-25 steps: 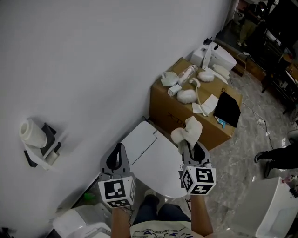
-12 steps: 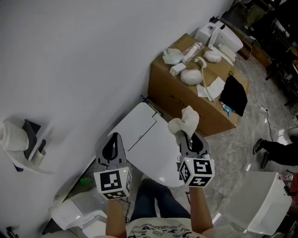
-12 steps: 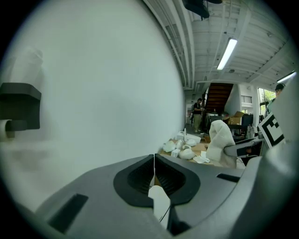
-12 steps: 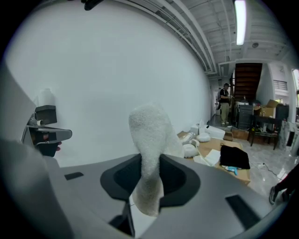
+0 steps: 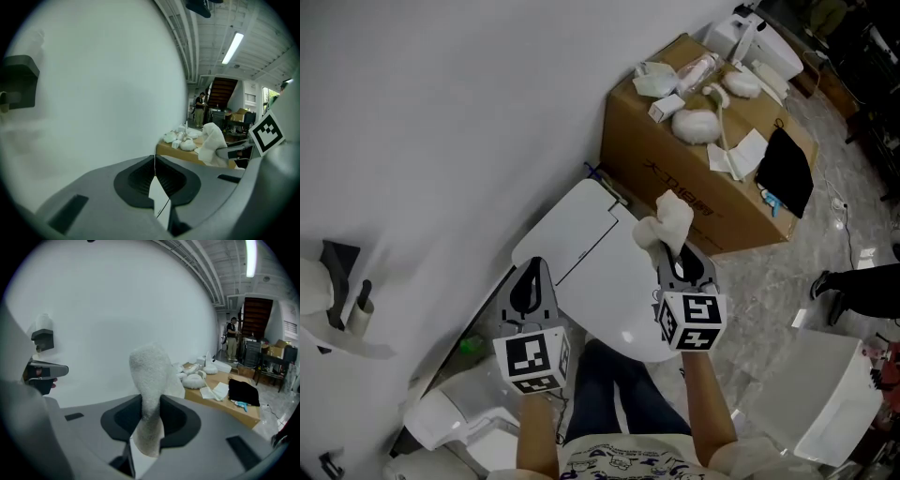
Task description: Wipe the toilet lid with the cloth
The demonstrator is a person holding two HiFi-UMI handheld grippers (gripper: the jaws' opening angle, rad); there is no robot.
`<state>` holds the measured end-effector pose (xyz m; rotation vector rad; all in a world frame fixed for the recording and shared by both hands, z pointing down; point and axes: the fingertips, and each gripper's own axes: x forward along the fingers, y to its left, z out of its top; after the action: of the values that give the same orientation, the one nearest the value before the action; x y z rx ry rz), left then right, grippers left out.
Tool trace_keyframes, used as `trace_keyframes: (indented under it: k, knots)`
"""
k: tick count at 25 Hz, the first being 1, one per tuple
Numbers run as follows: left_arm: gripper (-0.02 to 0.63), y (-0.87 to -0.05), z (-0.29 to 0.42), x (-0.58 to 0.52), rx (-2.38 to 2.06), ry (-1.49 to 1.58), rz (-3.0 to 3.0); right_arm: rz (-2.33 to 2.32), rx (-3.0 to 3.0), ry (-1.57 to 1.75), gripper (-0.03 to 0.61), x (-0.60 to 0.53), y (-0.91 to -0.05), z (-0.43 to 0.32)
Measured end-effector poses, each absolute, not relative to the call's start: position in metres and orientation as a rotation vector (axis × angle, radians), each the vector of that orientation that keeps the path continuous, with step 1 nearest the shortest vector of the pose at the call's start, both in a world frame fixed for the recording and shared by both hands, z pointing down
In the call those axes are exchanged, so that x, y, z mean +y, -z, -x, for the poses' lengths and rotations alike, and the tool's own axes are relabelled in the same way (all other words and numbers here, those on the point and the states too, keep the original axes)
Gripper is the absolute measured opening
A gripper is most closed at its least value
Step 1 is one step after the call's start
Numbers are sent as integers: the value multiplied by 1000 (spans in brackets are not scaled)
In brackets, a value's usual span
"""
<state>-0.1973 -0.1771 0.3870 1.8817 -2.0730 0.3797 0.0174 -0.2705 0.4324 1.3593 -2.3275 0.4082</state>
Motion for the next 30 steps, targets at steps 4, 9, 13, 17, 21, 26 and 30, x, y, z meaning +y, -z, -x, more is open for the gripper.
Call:
trace_keyframes:
  k: [4,9,13,17,21,26,30]
  knots:
    - [12,-403,200,-179,-2062,-409,-1869,-1286,-2295,-378,97,-278,-461,-7]
    - [11,-429,205,-180,-2045,-449,-1845,-1209,-2265,-366,97,-290,-501,6]
    - [11,-450,207,-174,-2026,-487,-1831,-1147,-2236,-360,97,-299,-537,12]
    - [11,-473,210,-165,-2004,-522,-1797,-1082,-2200,-349,97,-310,-580,21]
    - [12,-494,209,-157,-1975,-540,-1781,-1008,-2154,-317,97,-315,-618,31]
    - [12,-515,206,-155,-1949,-543,-1779,-927,-2117,-297,97,-323,-658,44]
    - [11,-530,201,-155,-1923,-537,-1785,-872,-2071,-279,97,-328,-691,48]
